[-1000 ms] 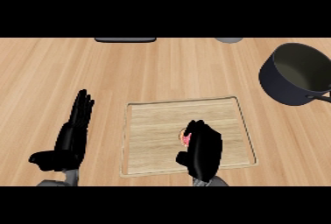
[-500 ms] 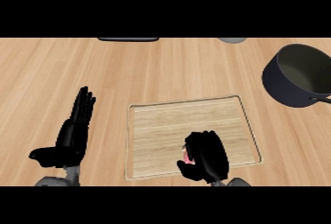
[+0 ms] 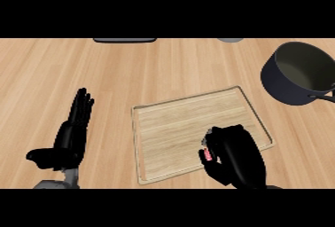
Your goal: Pick the cupcake from the tray and place it in the pot
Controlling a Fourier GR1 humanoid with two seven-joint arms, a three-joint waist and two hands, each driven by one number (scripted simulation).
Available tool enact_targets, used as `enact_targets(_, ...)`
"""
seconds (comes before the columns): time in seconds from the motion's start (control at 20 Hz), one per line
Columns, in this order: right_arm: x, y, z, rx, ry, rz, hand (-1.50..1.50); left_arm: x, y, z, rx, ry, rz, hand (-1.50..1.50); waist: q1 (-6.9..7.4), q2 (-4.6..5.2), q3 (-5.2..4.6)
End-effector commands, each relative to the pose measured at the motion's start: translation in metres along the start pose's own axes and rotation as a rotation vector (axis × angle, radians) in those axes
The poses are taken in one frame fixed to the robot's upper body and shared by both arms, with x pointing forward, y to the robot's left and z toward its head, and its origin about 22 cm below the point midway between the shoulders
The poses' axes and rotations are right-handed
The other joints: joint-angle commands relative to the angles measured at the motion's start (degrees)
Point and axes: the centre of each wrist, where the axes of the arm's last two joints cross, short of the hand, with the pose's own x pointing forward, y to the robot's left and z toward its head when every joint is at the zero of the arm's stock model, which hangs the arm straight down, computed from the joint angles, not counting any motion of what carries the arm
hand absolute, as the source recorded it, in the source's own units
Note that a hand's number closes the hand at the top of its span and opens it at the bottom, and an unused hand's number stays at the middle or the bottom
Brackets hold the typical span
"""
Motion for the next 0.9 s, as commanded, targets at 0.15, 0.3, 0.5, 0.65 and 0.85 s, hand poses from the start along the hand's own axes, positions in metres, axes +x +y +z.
enact_targets(0.15, 0.007, -0.055, 0.004, -0.187, 0.107, 0.059, 1.5, 0.004, 0.011, 0.008, 0.016, 0.003, -0.001, 0.0, 0.29, 0.03, 0.0)
enact_targets(0.3, -0.009, -0.069, 0.019, -0.229, 0.179, 0.073, 1.5, -0.019, 0.006, 0.032, 0.003, -0.004, -0.004, 0.0, 0.07, -0.01, 0.0)
enact_targets(0.5, -0.031, -0.088, -0.012, -0.263, 0.266, 0.1, 1.5, -0.013, -0.005, -0.005, 0.003, 0.005, 0.004, 0.0, 0.27, 0.26, 0.01)
enact_targets(0.65, -0.037, -0.101, -0.004, -0.256, 0.314, 0.106, 1.5, -0.001, 0.008, -0.007, 0.009, 0.004, 0.011, 0.0, 0.3, 0.18, 0.01)
enact_targets(0.85, -0.089, -0.11, -0.024, -0.28, 0.381, 0.098, 1.5, 0.0, 0.003, 0.02, -0.014, -0.002, 0.002, 0.0, 0.86, 0.2, 0.04)
